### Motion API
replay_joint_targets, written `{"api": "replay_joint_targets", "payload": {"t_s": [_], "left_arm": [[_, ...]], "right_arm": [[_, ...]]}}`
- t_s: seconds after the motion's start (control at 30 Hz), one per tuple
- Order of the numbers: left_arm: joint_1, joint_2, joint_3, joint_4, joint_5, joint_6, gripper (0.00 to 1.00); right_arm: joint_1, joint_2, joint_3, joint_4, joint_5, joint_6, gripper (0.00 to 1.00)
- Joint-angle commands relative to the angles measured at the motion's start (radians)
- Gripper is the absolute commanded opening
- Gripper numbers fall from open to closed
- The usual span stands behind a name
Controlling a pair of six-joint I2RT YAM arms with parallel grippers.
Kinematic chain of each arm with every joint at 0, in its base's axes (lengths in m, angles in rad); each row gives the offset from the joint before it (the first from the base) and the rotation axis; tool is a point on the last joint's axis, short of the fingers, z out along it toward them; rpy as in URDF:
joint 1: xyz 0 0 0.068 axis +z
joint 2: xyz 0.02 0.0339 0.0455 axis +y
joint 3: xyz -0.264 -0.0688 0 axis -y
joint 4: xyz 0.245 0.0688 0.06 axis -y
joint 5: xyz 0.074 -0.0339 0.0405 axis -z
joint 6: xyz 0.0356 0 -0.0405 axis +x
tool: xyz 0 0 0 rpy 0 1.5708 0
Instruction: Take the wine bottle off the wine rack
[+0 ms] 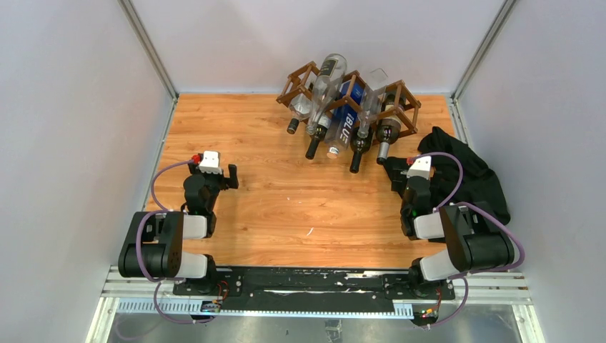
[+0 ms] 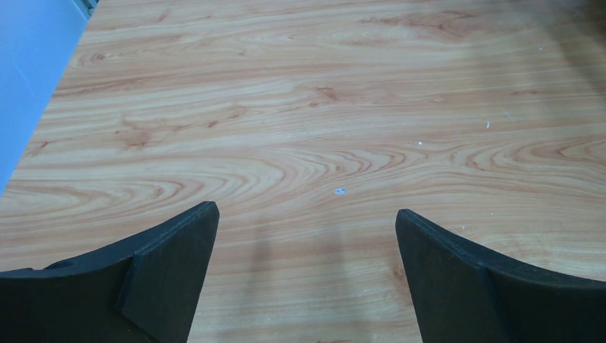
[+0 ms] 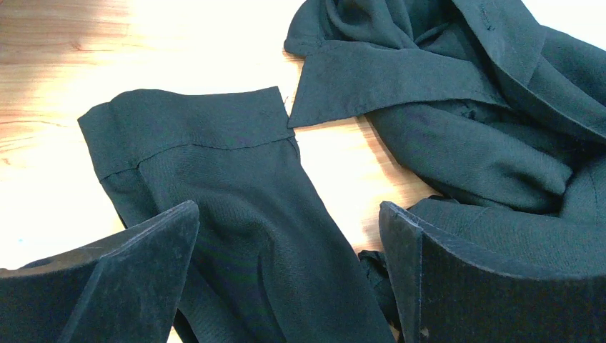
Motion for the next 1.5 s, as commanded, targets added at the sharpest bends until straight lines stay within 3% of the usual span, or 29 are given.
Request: {"api": "replay_joint_targets", "payload": {"t_s": [0.0,0.53,0.63,0.83,0.87,0.93,1.03,1.13,1.2,1.3,1.47], "left_arm": [[-0.004,0.004,0.012,0.021,-0.017,0.001,1.0],[-0.004,-0.014,0.014,0.006,0.022,0.019,1.0],[-0.004,-0.068,0.064,-0.105,0.033,0.017,1.0],[0.014,-0.184,0.274,-0.566,0.068,0.051,1.0],[0.015,-0.195,0.298,-0.617,0.073,0.061,1.0],[0.02,-0.218,0.339,-0.704,0.095,0.072,1.0],[0.024,-0.254,0.378,-0.781,0.127,0.065,1.0],[0.026,-0.29,0.427,-0.843,0.147,0.041,1.0],[0.028,-0.3,0.492,-0.91,0.162,0.029,1.0],[0.029,-0.291,0.613,-1.073,0.175,0.031,1.0],[0.039,-0.241,0.801,-1.306,0.205,0.039,1.0]], "right_arm": [[-0.012,-0.007,0.006,0.028,0.003,-0.006,1.0],[-0.021,-0.009,0.015,0.006,-0.003,0.003,1.0],[-0.027,-0.02,0.015,-0.004,0.011,0.018,1.0],[-0.019,-0.063,-0.076,0.149,-0.039,-0.024,1.0],[0.0,-0.098,-0.075,0.126,0.01,-0.025,1.0],[0.014,-0.207,-0.038,-0.038,0.197,0.026,1.0],[0.012,-0.389,0.074,-0.402,0.291,0.14,1.0],[0.011,-0.441,0.242,-0.744,0.334,0.243,1.0],[0.007,-0.433,0.347,-0.948,0.391,0.399,1.0],[-0.034,-0.411,0.52,-1.226,0.227,0.464,1.0],[-0.052,-0.349,0.708,-1.455,0.024,0.524,1.0]]}}
